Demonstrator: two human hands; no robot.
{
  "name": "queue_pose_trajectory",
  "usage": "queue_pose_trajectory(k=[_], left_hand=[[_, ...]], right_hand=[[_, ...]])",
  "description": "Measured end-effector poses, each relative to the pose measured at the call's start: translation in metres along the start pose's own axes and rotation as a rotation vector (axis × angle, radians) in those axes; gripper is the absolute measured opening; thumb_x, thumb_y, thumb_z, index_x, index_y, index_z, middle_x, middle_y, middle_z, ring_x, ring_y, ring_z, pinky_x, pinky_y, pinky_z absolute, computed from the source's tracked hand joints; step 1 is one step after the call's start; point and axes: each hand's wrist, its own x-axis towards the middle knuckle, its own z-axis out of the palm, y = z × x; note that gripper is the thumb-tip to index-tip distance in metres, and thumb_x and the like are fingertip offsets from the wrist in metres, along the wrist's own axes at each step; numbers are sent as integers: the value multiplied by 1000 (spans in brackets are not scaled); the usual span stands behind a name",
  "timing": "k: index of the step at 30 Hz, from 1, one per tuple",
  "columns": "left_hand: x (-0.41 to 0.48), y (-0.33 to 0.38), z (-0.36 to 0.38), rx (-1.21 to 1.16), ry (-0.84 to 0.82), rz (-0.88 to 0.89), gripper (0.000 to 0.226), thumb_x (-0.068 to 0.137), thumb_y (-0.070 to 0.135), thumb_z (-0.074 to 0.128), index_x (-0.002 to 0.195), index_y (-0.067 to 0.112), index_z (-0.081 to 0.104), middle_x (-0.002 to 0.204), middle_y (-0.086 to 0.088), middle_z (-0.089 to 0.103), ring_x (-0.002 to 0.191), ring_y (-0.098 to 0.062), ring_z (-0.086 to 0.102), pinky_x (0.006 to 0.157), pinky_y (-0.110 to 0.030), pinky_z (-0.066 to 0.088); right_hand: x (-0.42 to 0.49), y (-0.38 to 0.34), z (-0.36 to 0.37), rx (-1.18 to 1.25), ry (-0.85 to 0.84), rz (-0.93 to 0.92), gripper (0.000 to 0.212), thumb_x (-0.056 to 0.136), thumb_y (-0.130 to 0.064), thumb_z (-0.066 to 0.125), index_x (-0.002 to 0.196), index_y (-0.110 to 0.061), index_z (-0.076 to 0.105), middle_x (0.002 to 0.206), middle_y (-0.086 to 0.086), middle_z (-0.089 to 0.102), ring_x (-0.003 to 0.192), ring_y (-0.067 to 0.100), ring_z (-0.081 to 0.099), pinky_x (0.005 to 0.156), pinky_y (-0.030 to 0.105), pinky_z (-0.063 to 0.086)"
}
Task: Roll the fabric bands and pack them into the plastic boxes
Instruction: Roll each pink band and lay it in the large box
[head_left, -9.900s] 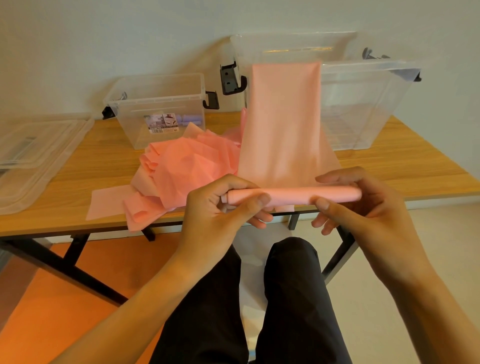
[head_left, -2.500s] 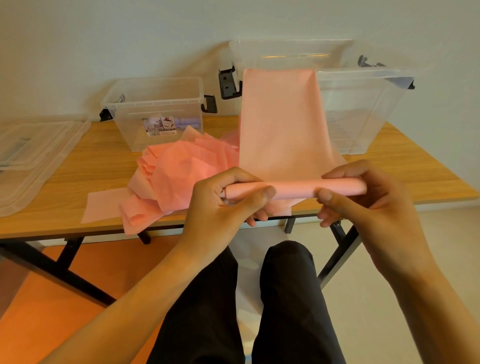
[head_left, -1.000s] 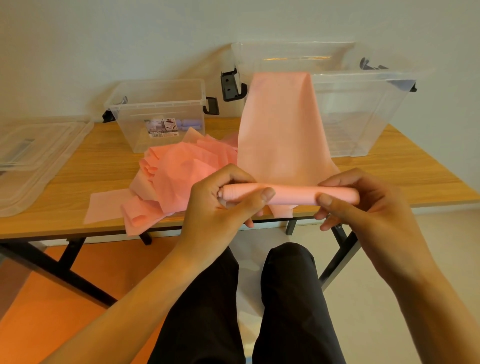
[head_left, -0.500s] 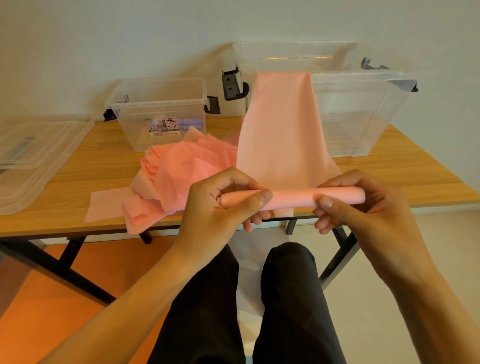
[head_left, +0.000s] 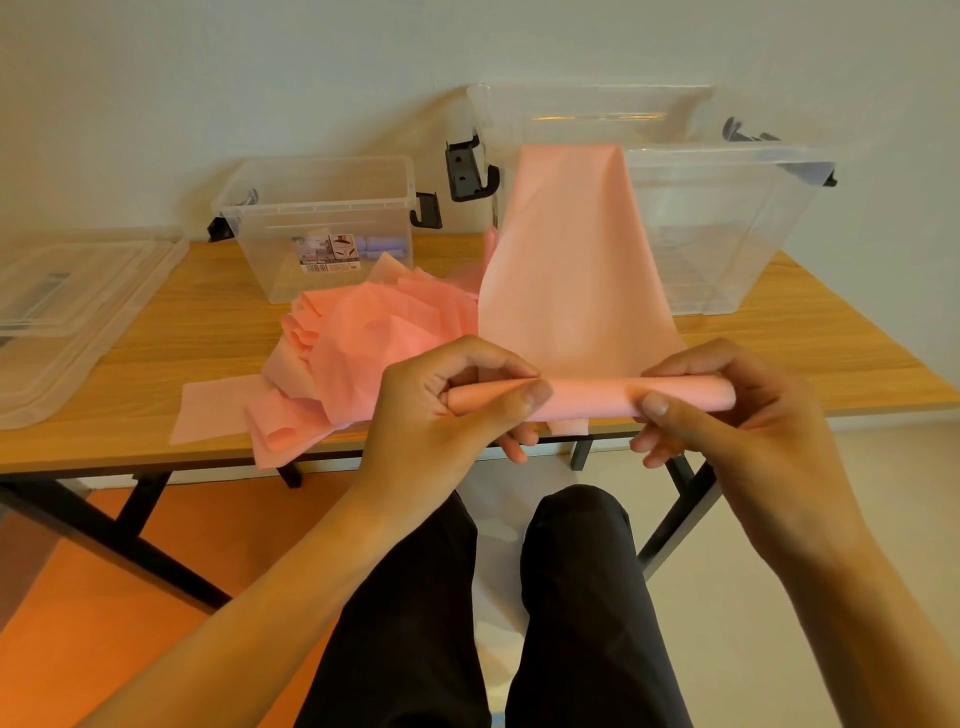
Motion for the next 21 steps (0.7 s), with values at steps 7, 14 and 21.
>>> queue_pose_trajectory(k=[7,14,21], left_hand=[[-2,-1,0,5,-56,14,24,79,3,75,103,4,72,91,-7,75,69,-25,73,57,-30,58],[0,0,0,38,-38,-17,21,83,17,71,99,3,70,84,-7,75,72,-22,73,58,-28,57],[1,-2,-1,38,-23,-9,20,80,10,75,99,7,72,93,-8,74,83,-25,76,57,-27,60]], right_hand=[[2,5,-2,56,34,57,38,76,-32,74,98,-1,69,74,21,69,58,31,67,55,31,57],[0,4,-2,30,11,25,36,73,-22,77,101,0,68,84,17,71,67,30,70,59,32,60],[1,4,-2,29,32,40,35,76,-30,74,92,0,69,66,18,67,52,29,63,52,31,55]])
